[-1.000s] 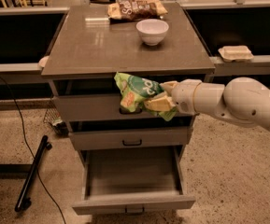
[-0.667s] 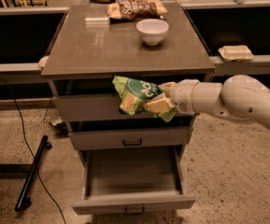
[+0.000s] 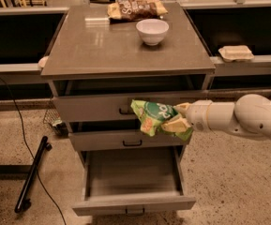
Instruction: Place green rice chip bag into bottom drawer
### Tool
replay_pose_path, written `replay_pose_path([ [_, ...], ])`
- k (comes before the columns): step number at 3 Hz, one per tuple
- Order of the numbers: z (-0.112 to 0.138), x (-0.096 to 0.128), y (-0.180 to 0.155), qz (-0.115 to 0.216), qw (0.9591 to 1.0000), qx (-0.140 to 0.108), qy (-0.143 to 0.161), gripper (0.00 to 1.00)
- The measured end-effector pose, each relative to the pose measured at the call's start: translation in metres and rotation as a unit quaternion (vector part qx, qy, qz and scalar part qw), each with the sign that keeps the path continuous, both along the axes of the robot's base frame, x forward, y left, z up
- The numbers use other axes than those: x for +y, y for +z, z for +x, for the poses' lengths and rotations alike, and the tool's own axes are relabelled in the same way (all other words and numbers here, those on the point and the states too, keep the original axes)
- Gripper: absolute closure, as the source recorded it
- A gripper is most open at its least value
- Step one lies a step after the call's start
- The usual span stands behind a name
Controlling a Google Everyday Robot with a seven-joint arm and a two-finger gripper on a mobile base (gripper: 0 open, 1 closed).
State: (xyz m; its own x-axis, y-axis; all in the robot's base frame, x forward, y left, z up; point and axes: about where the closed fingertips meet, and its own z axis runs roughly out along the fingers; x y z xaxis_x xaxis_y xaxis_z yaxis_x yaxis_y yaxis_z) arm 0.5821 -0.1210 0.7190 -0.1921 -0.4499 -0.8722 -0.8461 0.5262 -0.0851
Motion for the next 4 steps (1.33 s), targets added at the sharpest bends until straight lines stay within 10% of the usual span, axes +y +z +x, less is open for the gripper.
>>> replay_pose_path([
  [4,-0.008,-0.043,-0.119,0.014,0.9981,0.059,-0.012,1.00],
])
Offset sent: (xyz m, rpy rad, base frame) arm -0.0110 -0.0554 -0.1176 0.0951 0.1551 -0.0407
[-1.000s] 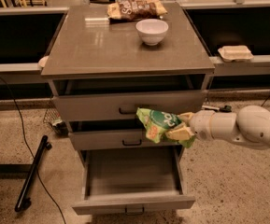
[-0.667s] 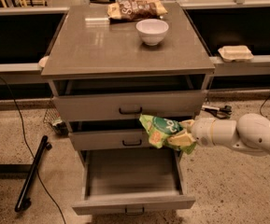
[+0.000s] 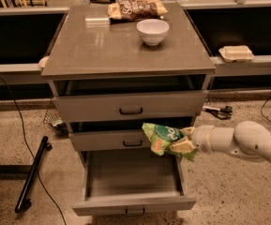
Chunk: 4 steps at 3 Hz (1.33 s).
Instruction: Place green rice chip bag into bottom drawer
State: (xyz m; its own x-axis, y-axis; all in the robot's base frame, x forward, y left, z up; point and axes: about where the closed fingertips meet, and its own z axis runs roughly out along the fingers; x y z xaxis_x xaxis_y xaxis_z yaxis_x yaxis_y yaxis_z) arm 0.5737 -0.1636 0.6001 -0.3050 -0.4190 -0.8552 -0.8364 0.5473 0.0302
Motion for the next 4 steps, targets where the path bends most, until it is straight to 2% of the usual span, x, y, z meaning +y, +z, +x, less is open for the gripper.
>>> replay_pose_path([
  [1,-0.003,-0.008,-0.044,-0.004,1.0000,-0.003,0.003,1.00],
  [2,-0.005,-0.015,-0.081,0.014,0.9999,-0.002,0.003,1.00],
  [3,-0.007,-0.019,-0.113,0.045,0.9989,0.014,0.004,1.00],
  [4,-0.007,-0.019,-0.113,0.045,0.9989,0.014,0.004,1.00],
])
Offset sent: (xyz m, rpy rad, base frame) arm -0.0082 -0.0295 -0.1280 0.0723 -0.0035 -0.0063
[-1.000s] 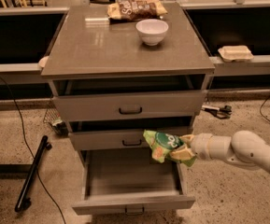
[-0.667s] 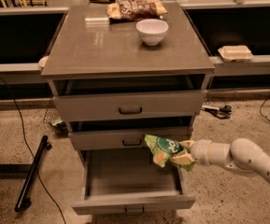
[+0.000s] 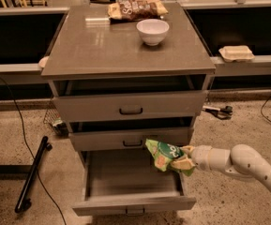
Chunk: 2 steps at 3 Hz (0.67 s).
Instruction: Place green rice chip bag into bottom drawer
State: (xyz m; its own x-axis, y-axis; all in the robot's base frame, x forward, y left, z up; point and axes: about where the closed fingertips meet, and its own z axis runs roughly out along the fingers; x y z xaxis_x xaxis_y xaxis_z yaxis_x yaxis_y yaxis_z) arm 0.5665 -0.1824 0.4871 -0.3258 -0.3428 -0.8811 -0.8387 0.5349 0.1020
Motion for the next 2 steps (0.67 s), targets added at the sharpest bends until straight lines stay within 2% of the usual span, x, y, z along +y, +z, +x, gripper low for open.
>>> replay_pose_path([
  [1,0.003,-0.002,-0.014,-0.010,0.9999,-0.006,-0.009,1.00],
  [2,0.011,-0.004,-0.043,-0.016,0.9996,-0.019,-0.012,1.00],
])
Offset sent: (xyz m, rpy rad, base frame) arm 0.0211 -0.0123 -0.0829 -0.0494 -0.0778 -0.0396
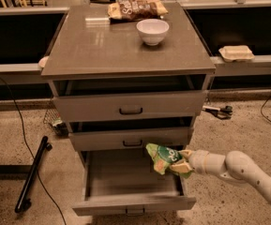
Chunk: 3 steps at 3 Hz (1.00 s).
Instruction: Place green rice chip bag into bottom drawer
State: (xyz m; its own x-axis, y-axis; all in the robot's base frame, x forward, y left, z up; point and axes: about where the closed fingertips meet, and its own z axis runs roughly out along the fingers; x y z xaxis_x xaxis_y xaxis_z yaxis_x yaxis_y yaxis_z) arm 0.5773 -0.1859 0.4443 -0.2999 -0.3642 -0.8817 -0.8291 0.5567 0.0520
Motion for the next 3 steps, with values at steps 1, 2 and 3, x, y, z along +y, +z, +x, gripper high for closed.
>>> replay_pose_path([
  [1,0.022,0.005,-0.064,0.013,0.9999,0.006,0.004,1.00],
  [2,0.022,0.006,-0.064,0.013,0.9999,0.006,0.004,1.00],
  [3,0.026,0.009,-0.086,0.019,0.9996,0.021,-0.002,1.00],
])
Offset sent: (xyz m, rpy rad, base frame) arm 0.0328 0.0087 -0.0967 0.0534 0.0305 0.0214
